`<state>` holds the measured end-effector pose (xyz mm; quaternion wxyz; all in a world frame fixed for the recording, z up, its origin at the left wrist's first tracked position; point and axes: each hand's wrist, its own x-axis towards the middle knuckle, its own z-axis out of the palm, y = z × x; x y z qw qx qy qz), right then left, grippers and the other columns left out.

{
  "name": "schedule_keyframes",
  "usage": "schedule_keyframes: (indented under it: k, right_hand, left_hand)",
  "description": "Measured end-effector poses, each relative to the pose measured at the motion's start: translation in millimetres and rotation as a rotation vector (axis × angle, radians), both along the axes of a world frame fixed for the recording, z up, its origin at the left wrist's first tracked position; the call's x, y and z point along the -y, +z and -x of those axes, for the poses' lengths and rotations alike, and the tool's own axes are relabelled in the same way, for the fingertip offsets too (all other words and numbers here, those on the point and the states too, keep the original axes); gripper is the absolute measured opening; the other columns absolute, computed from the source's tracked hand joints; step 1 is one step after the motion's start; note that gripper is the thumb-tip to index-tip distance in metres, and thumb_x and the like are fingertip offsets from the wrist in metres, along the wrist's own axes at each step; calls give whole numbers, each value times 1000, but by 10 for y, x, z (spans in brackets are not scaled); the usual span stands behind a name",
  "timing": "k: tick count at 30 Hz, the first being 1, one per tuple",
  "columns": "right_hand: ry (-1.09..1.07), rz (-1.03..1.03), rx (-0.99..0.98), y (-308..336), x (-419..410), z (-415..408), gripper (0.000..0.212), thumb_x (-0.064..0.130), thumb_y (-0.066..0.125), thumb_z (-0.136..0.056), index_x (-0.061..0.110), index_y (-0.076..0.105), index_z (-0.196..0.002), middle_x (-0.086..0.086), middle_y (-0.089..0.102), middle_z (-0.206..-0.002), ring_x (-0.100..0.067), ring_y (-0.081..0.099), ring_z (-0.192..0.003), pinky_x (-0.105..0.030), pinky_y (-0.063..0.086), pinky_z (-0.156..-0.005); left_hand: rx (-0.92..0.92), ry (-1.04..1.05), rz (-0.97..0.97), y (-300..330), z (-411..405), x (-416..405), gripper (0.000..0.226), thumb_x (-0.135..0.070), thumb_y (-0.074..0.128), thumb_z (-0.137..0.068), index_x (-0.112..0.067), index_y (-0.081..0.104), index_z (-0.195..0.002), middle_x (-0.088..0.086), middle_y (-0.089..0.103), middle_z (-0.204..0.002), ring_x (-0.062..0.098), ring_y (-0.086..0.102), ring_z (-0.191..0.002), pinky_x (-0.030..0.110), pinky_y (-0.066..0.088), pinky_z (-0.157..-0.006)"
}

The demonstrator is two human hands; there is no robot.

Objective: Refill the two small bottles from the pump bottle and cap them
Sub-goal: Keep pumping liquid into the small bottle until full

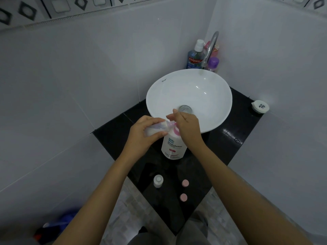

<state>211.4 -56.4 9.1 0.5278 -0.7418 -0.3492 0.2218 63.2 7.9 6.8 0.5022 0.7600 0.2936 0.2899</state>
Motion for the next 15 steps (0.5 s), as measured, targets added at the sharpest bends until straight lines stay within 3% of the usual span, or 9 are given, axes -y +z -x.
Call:
schedule_keyframes:
  k: [3,7,11,15]
  right_hand:
    - [-20,-61,48,70,-13,-39,34,30,51,-96,8,76,-94,7,70,-79,3,65,-75,-7,48,-71]
    - [-45,-71,-3,16,-47,5,39,27,44,-99,7,77,-89,9,70,-75,5,64,-71,-6,47,-71]
    - [-45,-41,-108,-77,-25,34,38,28,45,-98,7,76,-93,6,66,-71,-5,60,-67,-18,47,-70]
    - [-3,-8,7,-2,-7,-8,36,28,48,-97,8,76,-89,5,69,-74,4,62,-67,-2,43,-65]
  left_hand:
    - [21,18,-10,44,4,1,33,-22,75,-77,-28,65,-108,-8,59,-105,-12,54,-95,1,42,-79]
    - [22,5,-3,51,16,-7,34,-22,75,-76,-28,65,-108,-7,60,-106,-10,55,-96,2,43,-80]
    - [-12,-1,30,16,11,8,36,-22,76,-76,-24,66,-110,-5,60,-107,-4,56,-98,7,45,-83]
    - [4,-1,21,52,14,21,37,-20,76,-75,-20,66,-111,-3,60,-107,-3,56,-97,9,45,-82]
